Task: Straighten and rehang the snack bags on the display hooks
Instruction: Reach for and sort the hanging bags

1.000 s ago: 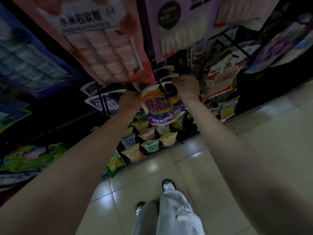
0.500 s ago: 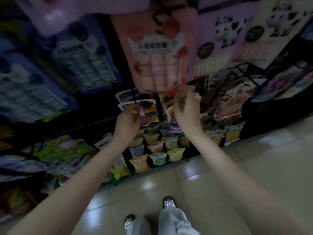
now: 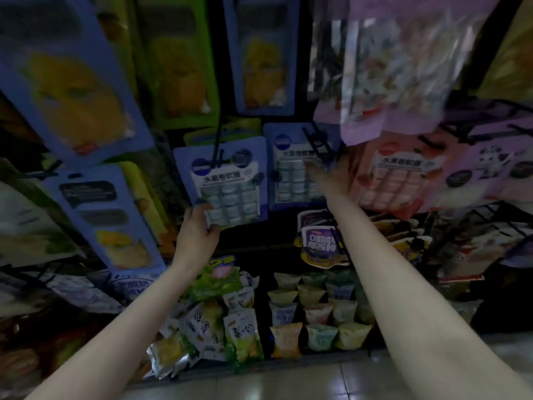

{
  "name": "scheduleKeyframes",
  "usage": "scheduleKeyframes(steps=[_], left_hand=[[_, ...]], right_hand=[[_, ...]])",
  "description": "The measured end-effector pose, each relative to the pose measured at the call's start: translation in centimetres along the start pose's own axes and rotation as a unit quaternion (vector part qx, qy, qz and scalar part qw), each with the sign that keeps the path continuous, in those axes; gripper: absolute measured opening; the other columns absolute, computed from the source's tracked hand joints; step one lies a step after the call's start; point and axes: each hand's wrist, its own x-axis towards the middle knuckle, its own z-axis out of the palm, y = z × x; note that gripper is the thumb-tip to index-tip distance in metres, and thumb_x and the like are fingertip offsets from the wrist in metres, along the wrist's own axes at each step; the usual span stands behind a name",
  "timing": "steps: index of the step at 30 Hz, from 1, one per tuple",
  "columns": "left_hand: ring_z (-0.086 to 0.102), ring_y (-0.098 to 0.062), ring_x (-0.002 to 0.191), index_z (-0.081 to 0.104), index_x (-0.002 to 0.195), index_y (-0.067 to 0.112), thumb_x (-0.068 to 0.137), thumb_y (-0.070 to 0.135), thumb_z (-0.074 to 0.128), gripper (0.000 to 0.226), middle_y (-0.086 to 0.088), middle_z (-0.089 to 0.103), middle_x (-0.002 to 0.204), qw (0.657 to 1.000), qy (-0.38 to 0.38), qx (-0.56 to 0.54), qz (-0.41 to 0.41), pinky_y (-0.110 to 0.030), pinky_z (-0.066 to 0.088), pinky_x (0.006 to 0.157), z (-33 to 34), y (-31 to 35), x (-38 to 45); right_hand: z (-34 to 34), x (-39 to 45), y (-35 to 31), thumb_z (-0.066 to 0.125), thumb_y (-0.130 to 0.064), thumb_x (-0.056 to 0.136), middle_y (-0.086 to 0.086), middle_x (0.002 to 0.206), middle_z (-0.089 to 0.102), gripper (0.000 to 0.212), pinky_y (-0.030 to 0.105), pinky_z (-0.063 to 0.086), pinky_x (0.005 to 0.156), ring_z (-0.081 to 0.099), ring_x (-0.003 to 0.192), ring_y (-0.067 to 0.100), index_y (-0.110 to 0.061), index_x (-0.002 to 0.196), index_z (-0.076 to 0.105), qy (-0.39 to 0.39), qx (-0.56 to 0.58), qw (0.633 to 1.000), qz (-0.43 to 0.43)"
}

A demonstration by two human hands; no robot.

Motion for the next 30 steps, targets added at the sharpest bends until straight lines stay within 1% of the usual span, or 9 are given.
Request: scheduleKeyframes(steps=[3, 8, 13, 16, 19, 22, 24, 27, 30], left_hand=[[0.047, -0.025, 0.111, 0.043, 0.128, 0.009, 0.092, 0.006, 0.05, 0.037, -0.009, 0.039, 0.129, 0.999, -0.023, 0.006, 0.027, -0.024, 0.038, 0.074, -1.1, -0.2, 0.8], [0.035, -0.028, 0.118, 0.039, 0.127, 0.004, 0.089, 0.004, 0.054, 0.041, -0.014, 0.034, 0.132, 0.997, 0.049, -0.032, 0.046, -0.034, 0.038, 0.088, -2.4, 0.3, 2.3], [0.039, -0.029, 0.128, 0.026, 0.141, 0.002, 0.089, 0.009, 0.059, 0.062, -0.017, 0.037, 0.141, 0.986, 0.073, -0.149, -0.028, -0.035, 0.038, 0.099, -3.7, 0.3, 5.7], [0.046, -0.029, 0.123, 0.032, 0.135, 0.001, 0.089, 0.008, 0.059, 0.054, -0.017, 0.046, 0.134, 0.97, 0.056, -0.23, -0.059, -0.032, 0.041, 0.091, -3.5, 0.8, 6.1], [0.054, -0.029, 0.108, 0.046, 0.123, -0.001, 0.091, 0.013, 0.058, 0.037, -0.015, 0.057, 0.115, 0.97, 0.068, -0.23, -0.051, -0.029, 0.042, 0.079, -3.2, 1.0, 5.2], [0.056, -0.027, 0.088, 0.056, 0.102, 0.002, 0.092, 0.015, 0.054, 0.016, -0.004, 0.059, 0.082, 0.969, 0.026, -0.244, -0.023, -0.012, 0.039, 0.059, -3.3, 1.0, 4.0], [0.054, -0.029, 0.079, 0.056, 0.098, -0.004, 0.093, 0.012, 0.052, 0.017, -0.013, 0.054, 0.074, 0.971, 0.03, -0.237, 0.0, -0.007, 0.036, 0.052, -4.0, 1.3, 3.4], [0.055, -0.019, 0.079, 0.055, 0.104, -0.002, 0.094, 0.012, 0.05, 0.018, -0.02, 0.059, 0.092, 0.97, -0.003, -0.242, 0.03, -0.014, 0.038, 0.063, -5.6, 1.3, 2.7], [0.056, -0.016, 0.073, 0.054, 0.094, -0.003, 0.094, 0.012, 0.049, 0.016, -0.016, 0.058, 0.078, 0.965, -0.084, -0.235, 0.08, -0.025, 0.039, 0.068, -7.7, 1.0, 1.5]], right_hand=[[0.5, -0.5, -0.4, 0.076, -0.031, 0.075, 0.005, 0.147, 0.034, 0.092, 0.032, 0.031, 0.11, 0.038, 0.131, 0.019, -0.006, 0.146, 0.022, 0.045, 0.073, 0.996, 0.032], [0.6, -4.6, 0.5, 0.06, -0.011, 0.089, 0.012, 0.087, 0.059, 0.007, 0.029, 0.038, 0.076, 0.055, 0.085, 0.021, -0.005, 0.092, 0.061, 0.043, 0.084, 0.996, 0.003], [-0.7, -6.7, -0.1, 0.049, -0.009, 0.095, 0.005, 0.093, 0.062, 0.017, 0.032, 0.046, 0.081, 0.058, 0.09, 0.021, -0.008, 0.096, 0.066, 0.09, 0.051, 0.995, 0.011], [-1.0, -7.3, -0.3, 0.05, -0.01, 0.094, 0.008, 0.095, 0.061, 0.011, 0.039, 0.049, 0.083, 0.059, 0.095, 0.029, -0.01, 0.098, 0.06, 0.118, 0.041, 0.992, 0.021], [-0.4, -8.5, -0.9, 0.056, -0.01, 0.092, 0.002, 0.097, 0.057, 0.024, 0.038, 0.048, 0.087, 0.056, 0.095, 0.021, -0.012, 0.115, 0.048, 0.026, 0.07, 0.997, 0.016], [1.0, -9.3, -1.8, 0.062, -0.018, 0.089, 0.003, 0.122, 0.053, 0.048, 0.03, 0.043, 0.095, 0.052, 0.111, 0.016, -0.012, 0.132, 0.041, -0.089, 0.056, 0.994, -0.001], [2.0, -9.2, -2.4, 0.065, -0.023, 0.088, 0.001, 0.136, 0.044, 0.056, 0.028, 0.037, 0.1, 0.043, 0.125, 0.015, -0.016, 0.136, 0.037, -0.119, 0.047, 0.992, -0.018], [3.3, -9.1, -3.2, 0.065, -0.024, 0.087, -0.005, 0.138, 0.041, 0.06, 0.026, 0.035, 0.099, 0.038, 0.127, 0.011, -0.022, 0.138, 0.035, -0.158, 0.064, 0.985, -0.024], [4.2, -9.4, -3.5, 0.066, -0.02, 0.086, -0.009, 0.126, 0.048, 0.047, 0.03, 0.04, 0.102, 0.045, 0.123, 0.011, -0.026, 0.127, 0.042, -0.223, 0.105, 0.969, -0.002]])
